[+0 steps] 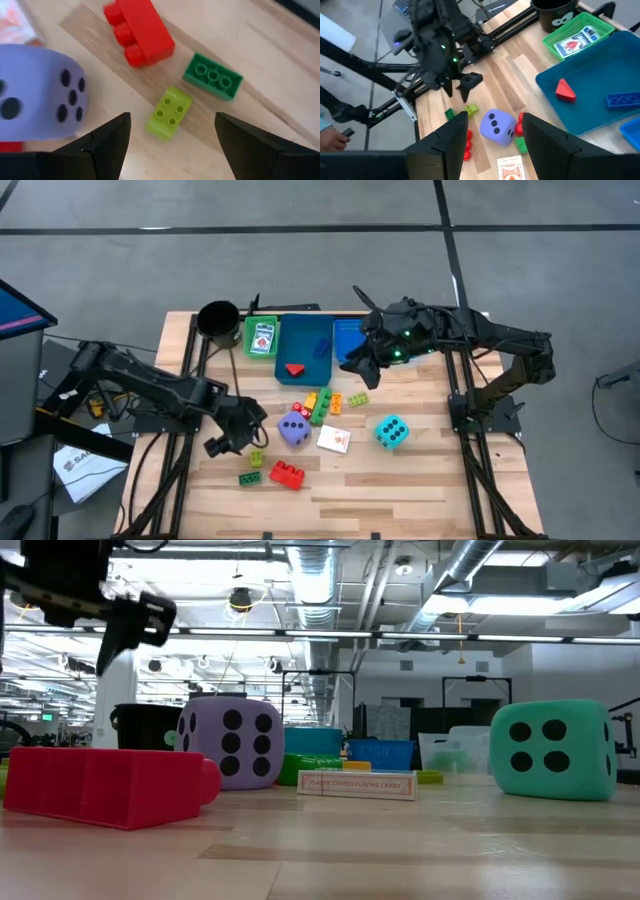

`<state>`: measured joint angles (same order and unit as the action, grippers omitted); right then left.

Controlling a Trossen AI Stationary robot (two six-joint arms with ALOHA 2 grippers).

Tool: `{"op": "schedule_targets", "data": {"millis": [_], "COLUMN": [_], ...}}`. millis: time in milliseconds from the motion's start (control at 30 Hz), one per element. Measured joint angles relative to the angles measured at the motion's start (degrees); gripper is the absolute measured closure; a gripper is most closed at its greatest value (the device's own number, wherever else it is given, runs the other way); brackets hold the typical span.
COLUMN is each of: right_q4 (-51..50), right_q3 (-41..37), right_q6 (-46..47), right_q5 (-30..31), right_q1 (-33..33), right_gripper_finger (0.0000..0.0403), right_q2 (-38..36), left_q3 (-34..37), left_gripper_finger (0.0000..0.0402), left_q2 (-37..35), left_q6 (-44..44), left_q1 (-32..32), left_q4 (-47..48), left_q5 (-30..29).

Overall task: Pick & Place Toys
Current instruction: Put the small light green game piece into the dark blue bin

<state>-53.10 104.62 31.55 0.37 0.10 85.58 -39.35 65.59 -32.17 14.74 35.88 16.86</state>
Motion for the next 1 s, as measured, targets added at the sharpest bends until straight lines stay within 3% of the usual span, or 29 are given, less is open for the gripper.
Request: {"op": "schedule_targets", "data": {"millis": [467,800,1000], "right_q4": [0.0,-0.1,-0.1], "right_q3": [0.0,0.0,0.0], "right_q6": [1.5,1.5,1.5], "right_q5": [0.0,-0.1,-0.1], "right_q1": [2.9,2.9,2.9], "right_gripper_finger": [0.0219,0.0219,0.0219], "right_q2": [0.0,0.0,0.0], "left_q3": [0.0,0.0,4.2], "left_gripper_finger": [0.0119,0.0119,0.0119], "left_q2": [10.2,12.2,12.2], "left_q6": [-0.9,-3.4,-5.5], "left_q1": [0.0,0.0,0.0], "left_q4": [-8.9,-9.5,-13.2], "left_q5": [0.0,0.1,0.8]}}
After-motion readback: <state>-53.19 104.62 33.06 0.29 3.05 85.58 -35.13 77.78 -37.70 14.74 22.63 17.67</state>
